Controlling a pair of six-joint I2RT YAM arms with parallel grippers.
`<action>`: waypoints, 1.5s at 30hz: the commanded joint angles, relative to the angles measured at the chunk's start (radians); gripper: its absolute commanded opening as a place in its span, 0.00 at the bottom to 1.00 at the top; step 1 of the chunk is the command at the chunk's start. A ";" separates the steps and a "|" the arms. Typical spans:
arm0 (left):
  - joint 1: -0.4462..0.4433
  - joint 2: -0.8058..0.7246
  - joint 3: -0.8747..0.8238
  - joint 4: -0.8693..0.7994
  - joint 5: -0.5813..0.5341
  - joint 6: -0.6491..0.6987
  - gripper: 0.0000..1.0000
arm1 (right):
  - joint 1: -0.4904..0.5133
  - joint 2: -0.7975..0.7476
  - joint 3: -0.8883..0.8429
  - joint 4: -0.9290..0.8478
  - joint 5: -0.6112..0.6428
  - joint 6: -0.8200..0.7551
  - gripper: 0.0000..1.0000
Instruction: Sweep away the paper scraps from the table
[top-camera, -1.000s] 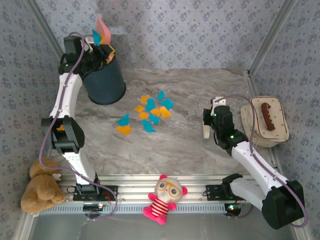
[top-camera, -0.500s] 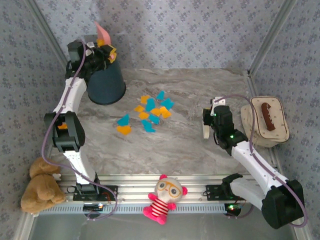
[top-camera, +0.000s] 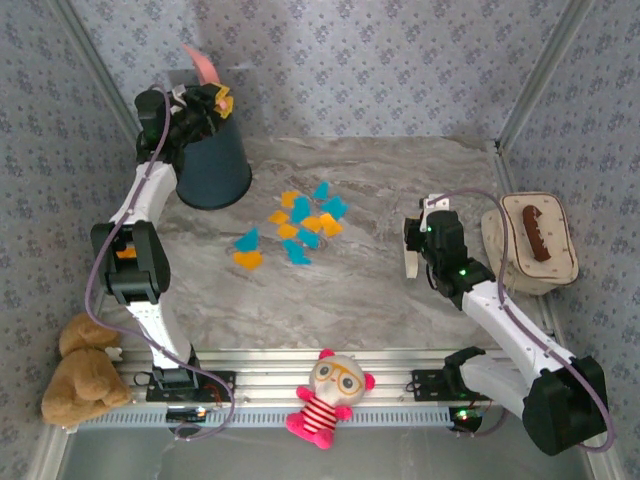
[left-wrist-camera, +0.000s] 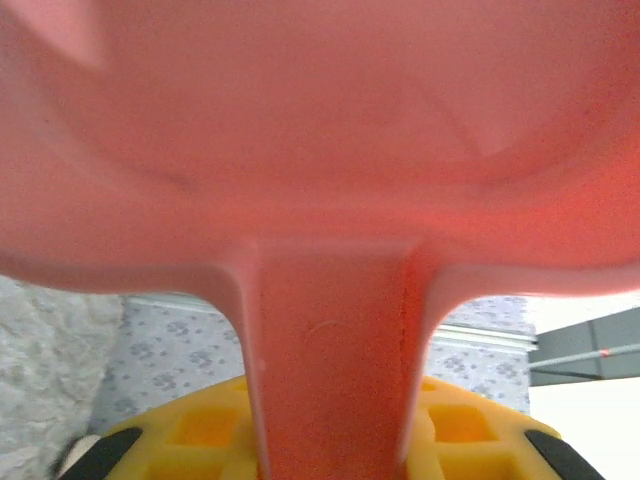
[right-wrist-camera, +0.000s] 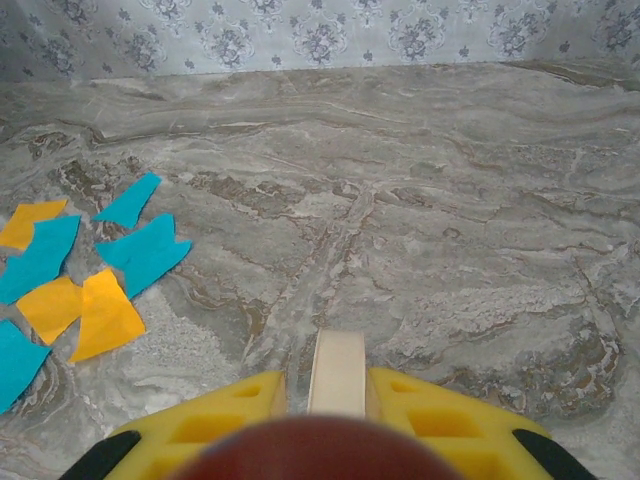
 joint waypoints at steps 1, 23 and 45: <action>0.007 -0.047 -0.022 0.161 0.000 -0.120 0.00 | -0.007 0.000 -0.007 0.040 -0.004 0.023 0.00; 0.007 -0.237 0.060 -0.454 0.079 0.546 0.00 | -0.003 0.103 0.082 0.189 -0.210 0.077 0.00; -0.076 -0.744 -0.364 -1.318 -0.236 1.543 0.00 | 0.021 0.846 0.678 0.406 -0.603 0.405 0.00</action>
